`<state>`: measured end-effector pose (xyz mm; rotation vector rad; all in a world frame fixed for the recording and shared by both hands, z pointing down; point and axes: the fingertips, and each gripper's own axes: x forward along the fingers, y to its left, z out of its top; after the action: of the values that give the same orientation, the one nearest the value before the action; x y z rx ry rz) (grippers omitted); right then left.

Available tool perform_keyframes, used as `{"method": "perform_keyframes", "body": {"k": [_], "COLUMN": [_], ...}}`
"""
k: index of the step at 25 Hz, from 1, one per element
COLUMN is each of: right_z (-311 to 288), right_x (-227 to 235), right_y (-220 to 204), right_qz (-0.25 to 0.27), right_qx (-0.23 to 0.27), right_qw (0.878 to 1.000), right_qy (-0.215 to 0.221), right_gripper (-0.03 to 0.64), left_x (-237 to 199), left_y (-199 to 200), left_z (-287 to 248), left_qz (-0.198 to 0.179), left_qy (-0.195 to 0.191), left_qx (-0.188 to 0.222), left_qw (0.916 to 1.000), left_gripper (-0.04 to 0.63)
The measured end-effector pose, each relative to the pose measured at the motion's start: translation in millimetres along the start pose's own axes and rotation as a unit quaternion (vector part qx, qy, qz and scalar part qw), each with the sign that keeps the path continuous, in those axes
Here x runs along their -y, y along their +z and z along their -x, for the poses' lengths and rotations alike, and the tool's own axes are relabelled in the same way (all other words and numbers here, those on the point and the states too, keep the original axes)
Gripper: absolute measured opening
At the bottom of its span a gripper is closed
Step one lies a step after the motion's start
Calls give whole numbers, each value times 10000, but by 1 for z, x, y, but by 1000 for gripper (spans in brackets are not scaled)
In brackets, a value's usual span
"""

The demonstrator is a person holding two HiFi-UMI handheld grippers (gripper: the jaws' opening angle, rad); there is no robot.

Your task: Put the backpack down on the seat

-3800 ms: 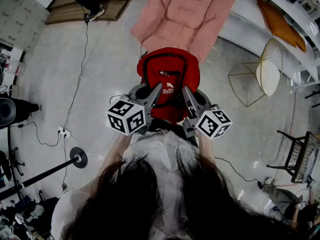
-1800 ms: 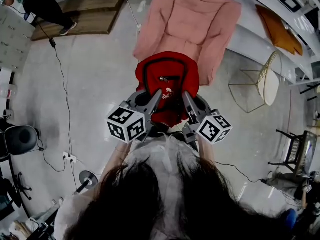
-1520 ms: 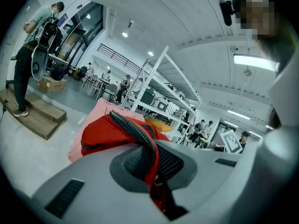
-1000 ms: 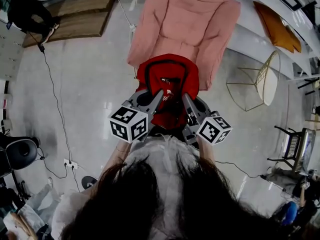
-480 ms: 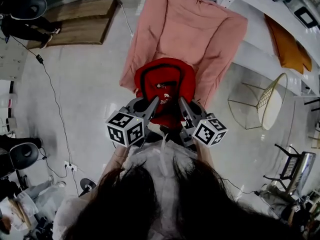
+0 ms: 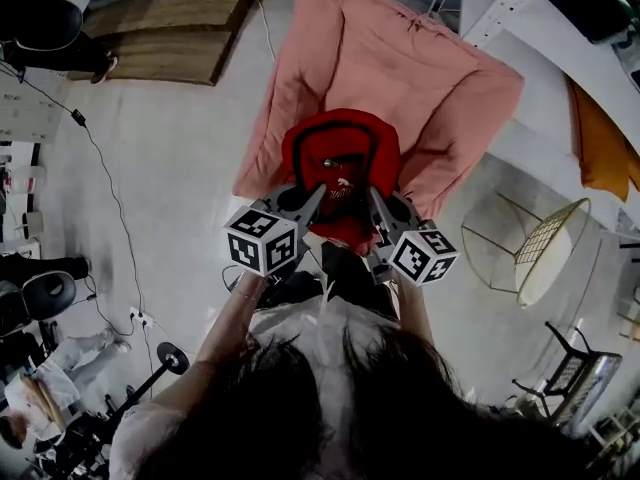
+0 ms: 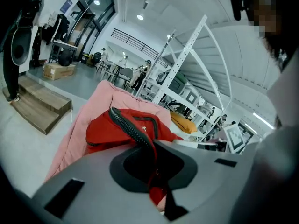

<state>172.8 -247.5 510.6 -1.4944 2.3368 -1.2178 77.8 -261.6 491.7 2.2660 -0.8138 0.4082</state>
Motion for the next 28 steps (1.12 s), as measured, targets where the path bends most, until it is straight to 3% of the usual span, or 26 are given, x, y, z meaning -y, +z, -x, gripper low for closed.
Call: {"method": "perform_keyframes", "body": {"k": [8,14,21,28], "right_z": [-58,-99,-139,-176], "right_x": [85,141,172,204], "right_y": [-7,-28,-58,-91], "right_qz": [-264,-421,-689,-597], "right_qx": [-407,-745,-982,-1411], "right_qw": [9984,9951,9919,9871], "right_qy": [-294,-491,-406,-455], "right_gripper": [40,40,40,40], "left_x": [-63,-119,-173,-229], "left_y": [-18,-46,-70,-108], "left_z": [-79,-126,-156,-173], "left_qz": [324,401,641,731], "left_qy": [181,540,581,1039], "left_qx": [-228,-771,-945,-1274], "left_qw": [9991,9948,9918,9837], "left_gripper": [34,35,35,35]}}
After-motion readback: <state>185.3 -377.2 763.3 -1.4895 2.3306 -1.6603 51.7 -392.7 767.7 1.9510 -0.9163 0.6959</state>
